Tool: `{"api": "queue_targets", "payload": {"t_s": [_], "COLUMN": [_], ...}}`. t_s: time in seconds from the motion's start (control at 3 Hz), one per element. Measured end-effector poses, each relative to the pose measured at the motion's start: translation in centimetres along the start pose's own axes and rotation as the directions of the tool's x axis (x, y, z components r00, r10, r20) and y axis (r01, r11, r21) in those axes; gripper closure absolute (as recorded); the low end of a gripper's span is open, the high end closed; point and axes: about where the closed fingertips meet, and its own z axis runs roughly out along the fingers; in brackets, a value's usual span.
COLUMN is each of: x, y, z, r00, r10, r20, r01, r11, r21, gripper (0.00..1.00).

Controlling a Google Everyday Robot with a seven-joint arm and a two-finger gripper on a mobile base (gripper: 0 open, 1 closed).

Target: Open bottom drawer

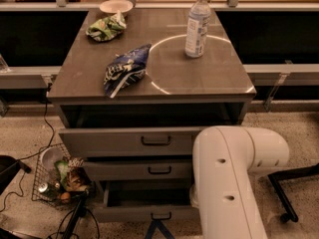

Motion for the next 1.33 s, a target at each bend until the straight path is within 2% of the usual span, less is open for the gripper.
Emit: {"api": "queue_targets", "payload": {"t_s": [0.33,0.67,1.0,1.33], "x": [0.2,-1.8,-4.4,-4.4], "y": [2.7,7.4,11.2,11.2], "z": [-0.1,-1.9,-5.7,-5.6], "r00": [1.000,0.999,0.984,0.984], "r10": [0.015,0.000,-0.050,-0.050], "r20": [-0.001,0.051,0.172,0.170], "r01": [-0.015,0.008,0.085,0.085], "r11": [0.9979,0.9880,0.9750,0.9751], "r21": [-0.063,-0.154,-0.205,-0.204], "gripper": [1.00,1.00,1.00,1.00]}}
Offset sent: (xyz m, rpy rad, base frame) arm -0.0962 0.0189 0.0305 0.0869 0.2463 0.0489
